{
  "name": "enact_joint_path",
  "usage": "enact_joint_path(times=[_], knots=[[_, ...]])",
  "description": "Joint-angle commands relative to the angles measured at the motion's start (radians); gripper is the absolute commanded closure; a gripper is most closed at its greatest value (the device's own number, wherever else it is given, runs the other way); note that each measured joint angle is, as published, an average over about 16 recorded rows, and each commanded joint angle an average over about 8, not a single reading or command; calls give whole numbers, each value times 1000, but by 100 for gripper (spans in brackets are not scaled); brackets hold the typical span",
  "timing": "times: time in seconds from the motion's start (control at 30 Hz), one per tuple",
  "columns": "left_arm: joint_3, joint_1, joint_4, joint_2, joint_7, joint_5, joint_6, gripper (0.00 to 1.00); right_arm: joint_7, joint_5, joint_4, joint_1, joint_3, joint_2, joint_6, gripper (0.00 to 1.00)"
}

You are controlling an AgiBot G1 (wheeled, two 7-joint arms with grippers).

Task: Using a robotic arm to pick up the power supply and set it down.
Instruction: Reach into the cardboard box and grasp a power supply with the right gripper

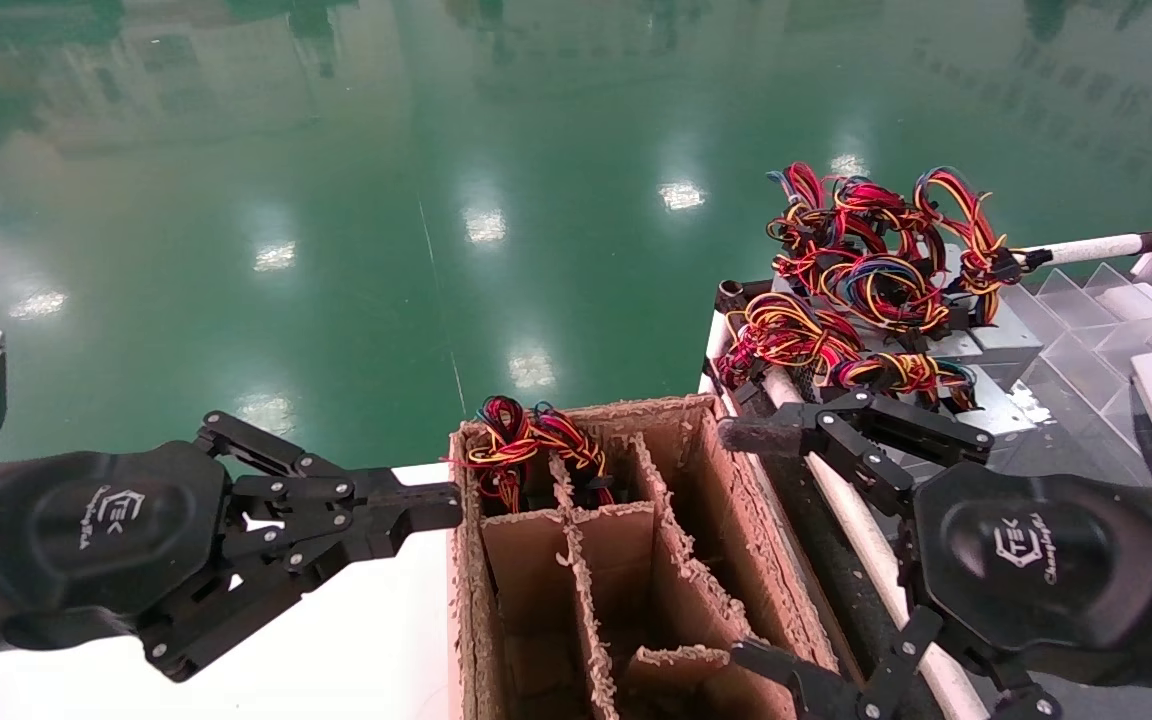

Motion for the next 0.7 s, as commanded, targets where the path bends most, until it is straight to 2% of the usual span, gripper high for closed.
enact_joint_path(times=[0.03,0.07,0.7], knots=[[0,0,0,0,0,0,0,6,0,0,0,0,0,0,0,0],[0,0,0,0,0,0,0,0,0,0,0,0,0,0,0,0],[0,0,0,0,0,0,0,0,1,-9,-3,0,-3,-4,11,0]])
